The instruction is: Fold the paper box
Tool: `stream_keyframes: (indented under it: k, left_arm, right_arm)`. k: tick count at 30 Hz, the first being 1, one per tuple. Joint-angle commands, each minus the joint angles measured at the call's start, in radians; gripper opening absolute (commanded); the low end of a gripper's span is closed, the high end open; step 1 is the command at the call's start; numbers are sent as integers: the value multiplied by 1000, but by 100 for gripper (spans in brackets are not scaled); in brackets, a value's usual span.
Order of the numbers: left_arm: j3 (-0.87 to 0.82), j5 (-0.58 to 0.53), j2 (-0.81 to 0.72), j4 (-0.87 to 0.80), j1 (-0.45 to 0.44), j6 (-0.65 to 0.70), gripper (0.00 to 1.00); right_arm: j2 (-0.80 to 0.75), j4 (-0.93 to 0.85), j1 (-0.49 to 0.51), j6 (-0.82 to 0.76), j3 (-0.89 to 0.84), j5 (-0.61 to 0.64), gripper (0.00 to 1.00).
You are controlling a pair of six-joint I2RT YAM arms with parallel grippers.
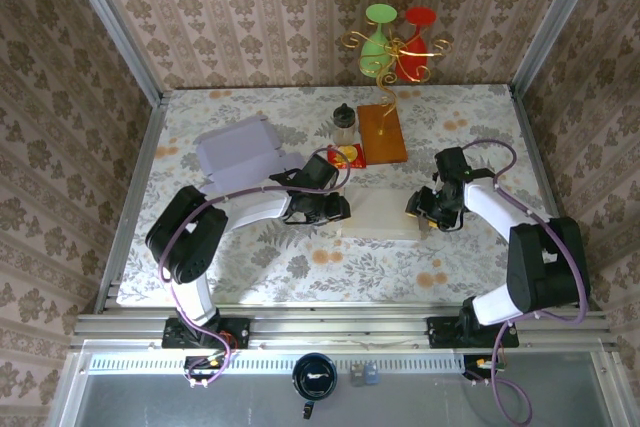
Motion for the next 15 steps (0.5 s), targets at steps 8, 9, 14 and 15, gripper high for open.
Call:
stream_keyframes:
  k: [8,9,14,15]
  left_arm:
    - [-23,4,9,16,10,6,33]
    - [-24,3,9,18,10,7,33]
    - [-29,4,8,23,10,9,33]
    - [-29,4,8,23,9,8,32]
  right_arm:
    - [26,8,-5,-24,-25,11,46]
    - [27,9,-5,-25,-27,11,44]
    - [32,12,-5,-26,-33,14,40]
    - [34,12,-5,-29,-33,13,39]
